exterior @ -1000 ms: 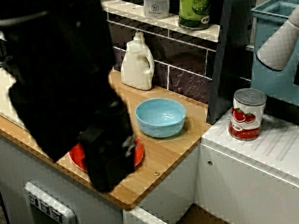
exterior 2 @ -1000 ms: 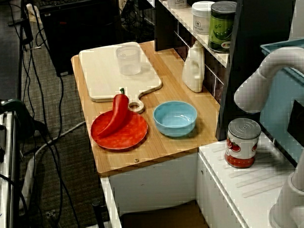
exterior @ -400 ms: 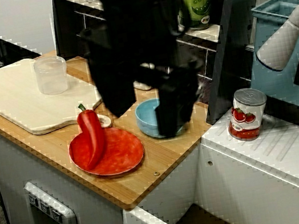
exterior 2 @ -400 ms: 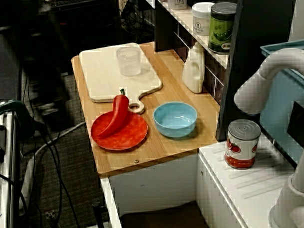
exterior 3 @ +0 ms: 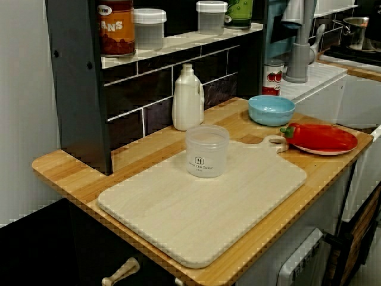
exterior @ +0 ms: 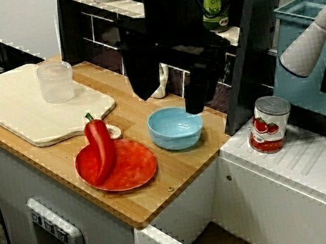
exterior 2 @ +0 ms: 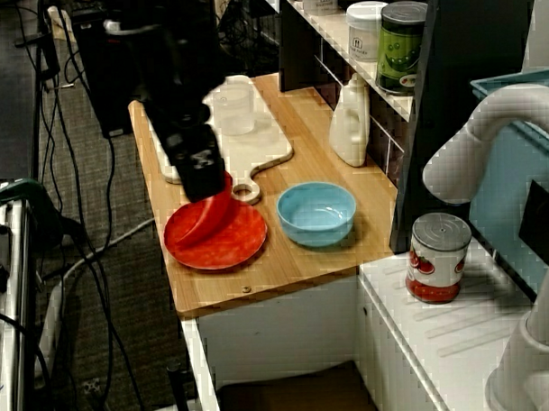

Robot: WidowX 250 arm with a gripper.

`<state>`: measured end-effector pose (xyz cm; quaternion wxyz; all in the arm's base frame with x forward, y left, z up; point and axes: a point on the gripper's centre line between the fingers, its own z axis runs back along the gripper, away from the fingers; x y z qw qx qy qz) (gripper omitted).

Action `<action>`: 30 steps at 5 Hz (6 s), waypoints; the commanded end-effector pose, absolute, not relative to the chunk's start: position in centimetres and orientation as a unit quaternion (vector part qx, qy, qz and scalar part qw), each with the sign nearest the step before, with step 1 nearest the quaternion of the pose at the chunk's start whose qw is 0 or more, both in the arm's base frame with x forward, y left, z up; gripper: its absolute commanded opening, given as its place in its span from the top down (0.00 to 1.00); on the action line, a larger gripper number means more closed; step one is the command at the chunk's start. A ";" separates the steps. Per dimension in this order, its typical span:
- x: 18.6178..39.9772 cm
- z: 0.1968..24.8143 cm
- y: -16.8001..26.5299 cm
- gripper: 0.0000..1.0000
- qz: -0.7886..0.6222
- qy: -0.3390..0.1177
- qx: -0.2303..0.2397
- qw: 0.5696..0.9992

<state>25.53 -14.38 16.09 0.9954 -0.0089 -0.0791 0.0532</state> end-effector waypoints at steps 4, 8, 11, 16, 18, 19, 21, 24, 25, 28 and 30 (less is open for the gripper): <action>31.1 15.0 -9.7 1.00 0.042 -0.093 0.013 0.995; 32.4 13.7 -9.9 1.00 0.022 -0.104 0.026 0.994; 31.8 14.2 -10.1 0.00 0.053 -0.085 0.040 0.994; 30.4 15.7 -10.2 0.00 0.044 -0.082 0.041 0.995; 29.0 14.8 -12.0 0.17 0.023 -0.091 0.041 0.995; 29.2 14.4 -12.4 1.00 0.024 -0.092 0.043 0.994; 30.3 13.5 -11.9 1.00 0.025 -0.100 0.042 0.994; 32.2 11.7 -11.3 1.00 0.028 -0.125 0.036 0.991; 32.7 11.2 -11.3 1.00 0.035 -0.134 0.028 0.990; 33.6 10.2 -11.1 1.00 0.042 -0.146 0.022 0.988; 33.4 9.8 -10.9 1.00 0.045 -0.151 0.017 0.987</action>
